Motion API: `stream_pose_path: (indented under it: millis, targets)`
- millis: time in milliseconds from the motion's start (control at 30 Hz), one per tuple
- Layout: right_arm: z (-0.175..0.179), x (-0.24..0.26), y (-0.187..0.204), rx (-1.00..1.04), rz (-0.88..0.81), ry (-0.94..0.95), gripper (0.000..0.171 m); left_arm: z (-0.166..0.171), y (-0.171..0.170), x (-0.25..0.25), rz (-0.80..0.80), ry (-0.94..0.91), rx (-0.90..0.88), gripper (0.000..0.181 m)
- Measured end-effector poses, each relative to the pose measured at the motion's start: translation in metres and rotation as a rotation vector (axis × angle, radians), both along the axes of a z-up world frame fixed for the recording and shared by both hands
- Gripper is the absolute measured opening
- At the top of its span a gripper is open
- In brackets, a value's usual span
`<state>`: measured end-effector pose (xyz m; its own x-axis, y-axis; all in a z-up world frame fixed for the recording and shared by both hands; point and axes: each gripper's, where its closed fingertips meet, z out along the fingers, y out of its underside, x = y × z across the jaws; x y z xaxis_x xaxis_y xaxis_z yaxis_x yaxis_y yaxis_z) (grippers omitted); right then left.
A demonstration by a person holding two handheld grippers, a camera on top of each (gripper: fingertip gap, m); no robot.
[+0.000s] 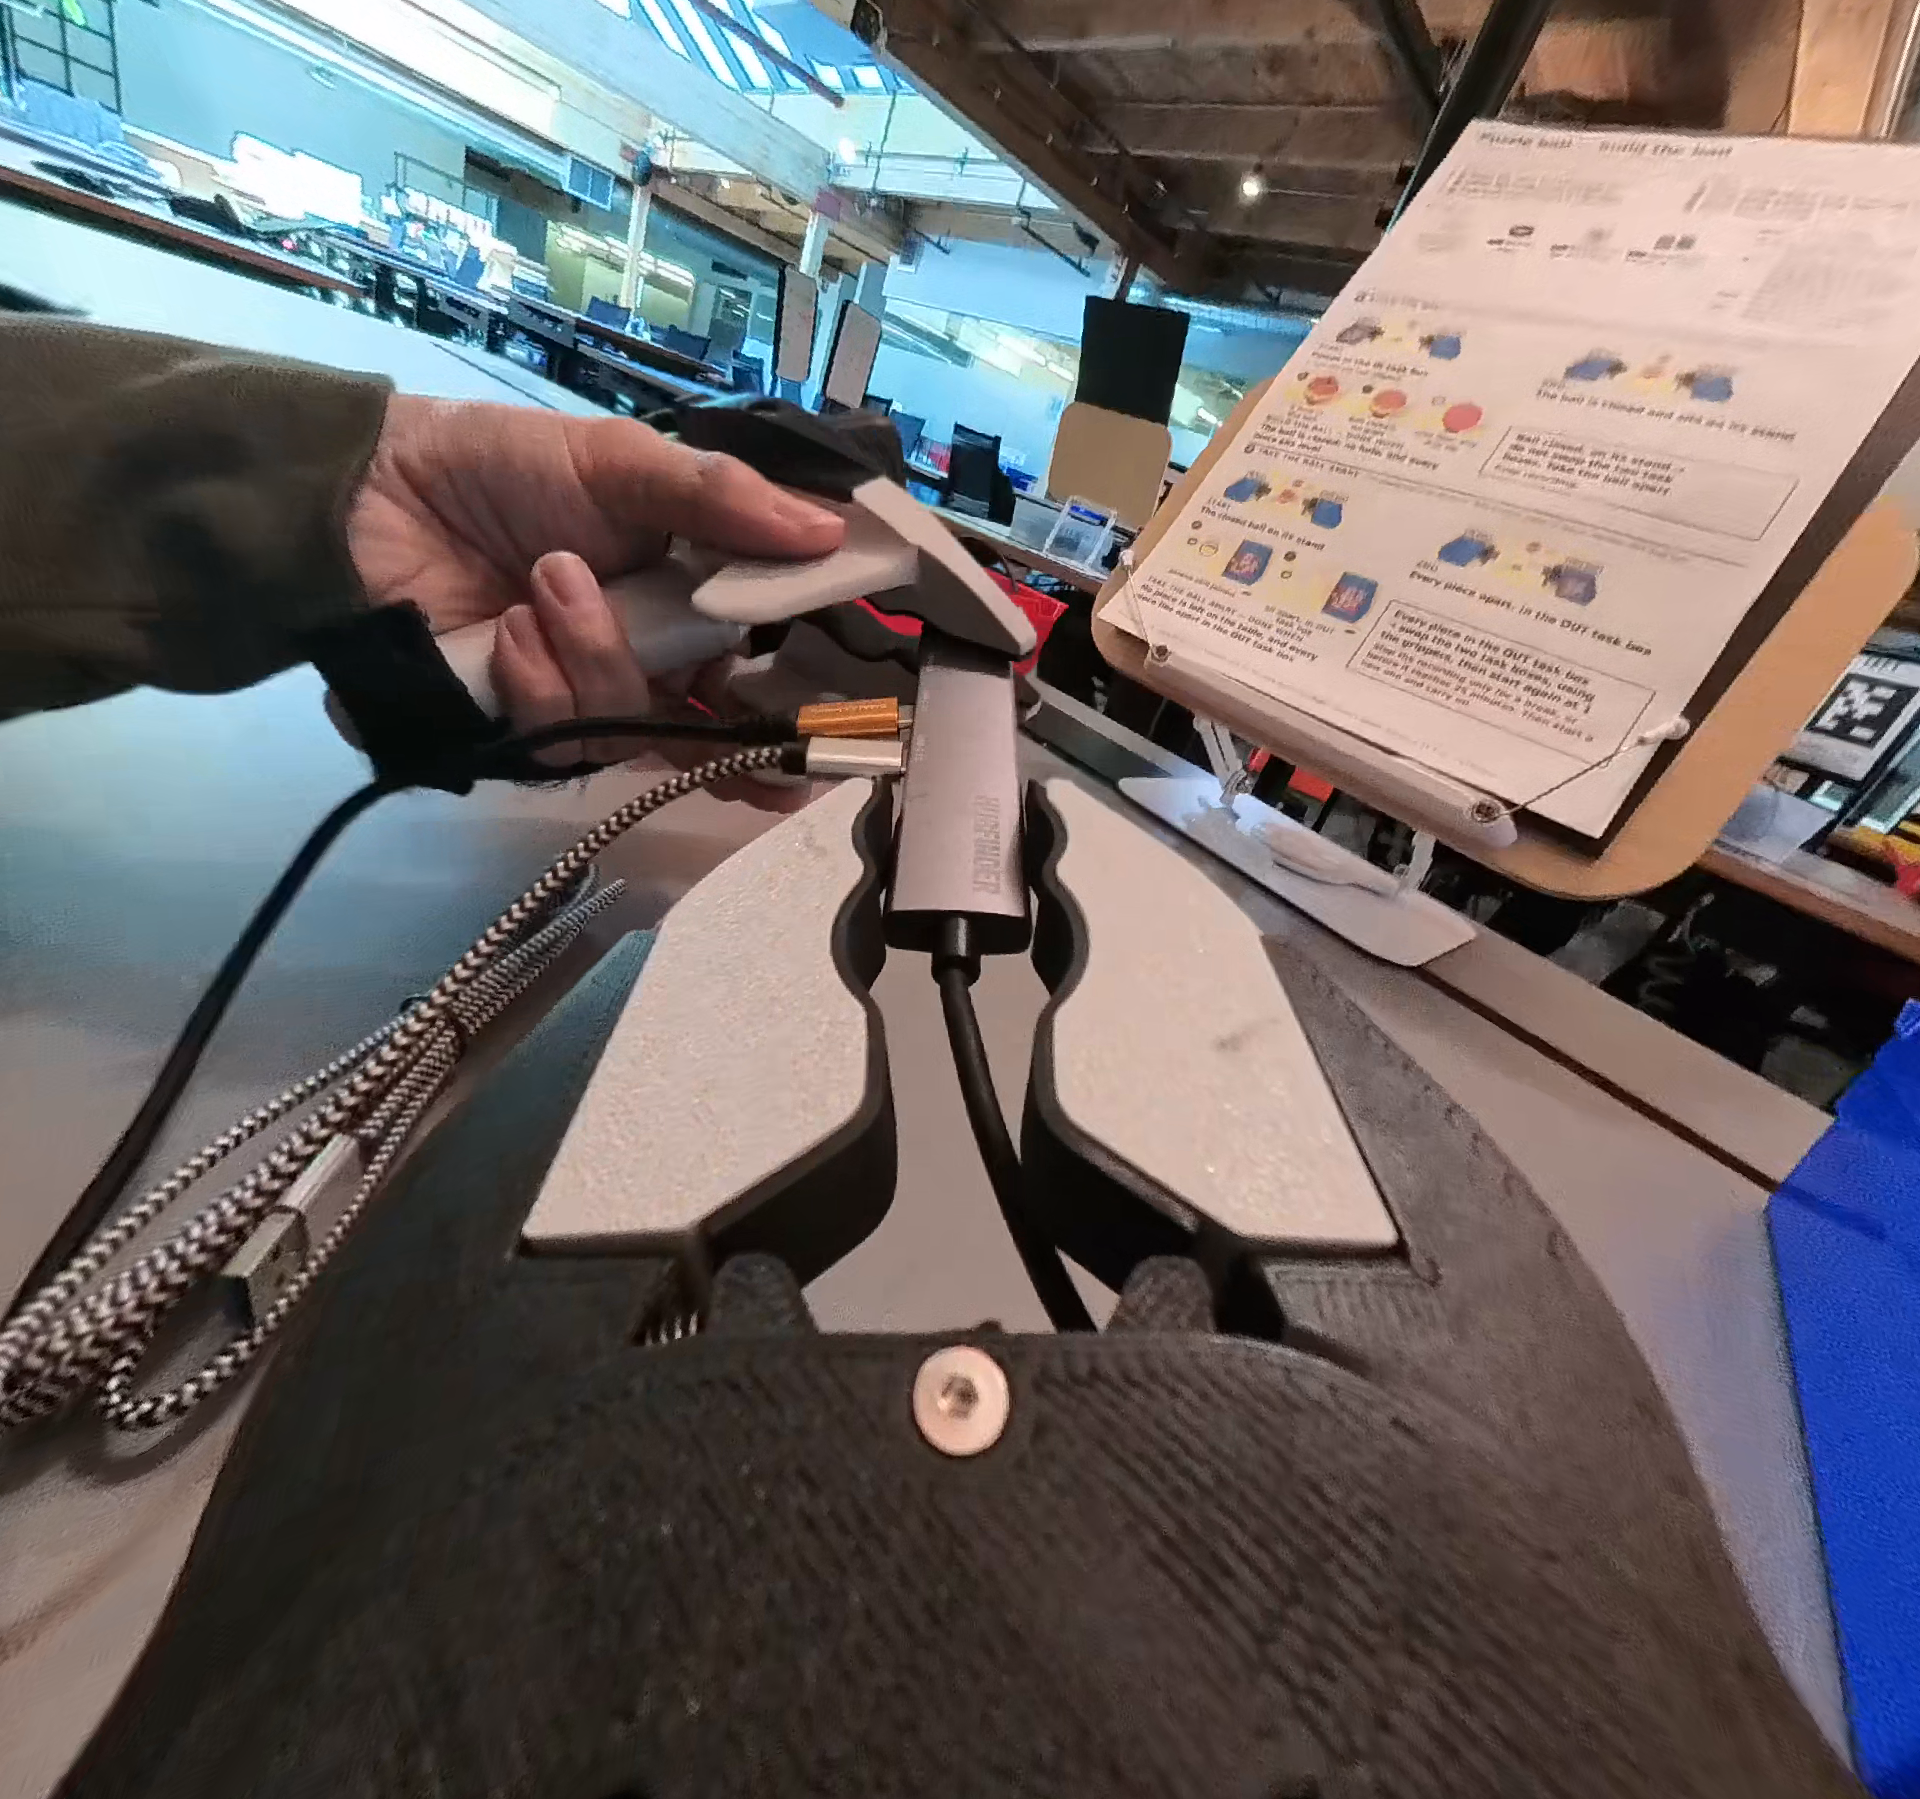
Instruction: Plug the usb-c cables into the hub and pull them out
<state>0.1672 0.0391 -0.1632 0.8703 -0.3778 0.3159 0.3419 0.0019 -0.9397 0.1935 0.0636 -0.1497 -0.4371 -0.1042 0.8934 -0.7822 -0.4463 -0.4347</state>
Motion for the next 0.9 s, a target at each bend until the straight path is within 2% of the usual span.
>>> stream_pose_path:
  millis: [100,167,233,300,367,433,533,600,733,900]
  targets:
    - [0.003,0.005,-0.004,0.033,-0.003,0.058,0.025,0.002,0.014,0.010,0.158,-0.124,0.207,0.011]
    - [0.005,0.012,-0.009,0.071,-0.011,0.121,0.025,0.010,0.034,0.014,0.342,-0.258,0.410,0.011]
    - [0.007,0.021,-0.014,0.107,-0.029,0.175,0.025,0.019,0.039,0.003,0.441,-0.432,0.636,0.012]
    - [0.005,0.024,-0.013,0.101,-0.024,0.225,0.025,0.017,0.034,-0.013,0.467,-0.546,0.885,0.024]
    - [0.003,0.025,-0.011,0.084,-0.039,0.225,0.025,0.007,0.029,-0.027,0.459,-0.603,1.091,0.026]
    - [-0.001,0.023,-0.007,0.042,-0.049,0.226,0.025,-0.001,0.027,-0.033,0.477,-0.629,1.219,0.025]
    - [-0.003,0.017,-0.002,0.027,-0.059,0.231,0.025,-0.015,0.018,-0.037,0.428,-0.686,1.278,0.023]
    - [-0.004,0.015,0.000,0.022,-0.076,0.222,0.024,-0.027,0.018,-0.037,0.376,-0.681,1.330,0.031]
    - [-0.005,0.015,0.002,0.005,-0.079,0.224,0.025,-0.026,0.011,-0.034,0.449,-0.770,1.304,0.009]
    - [-0.002,0.016,-0.002,0.037,-0.094,0.216,0.025,-0.031,0.008,-0.030,0.482,-0.722,1.268,0.007]
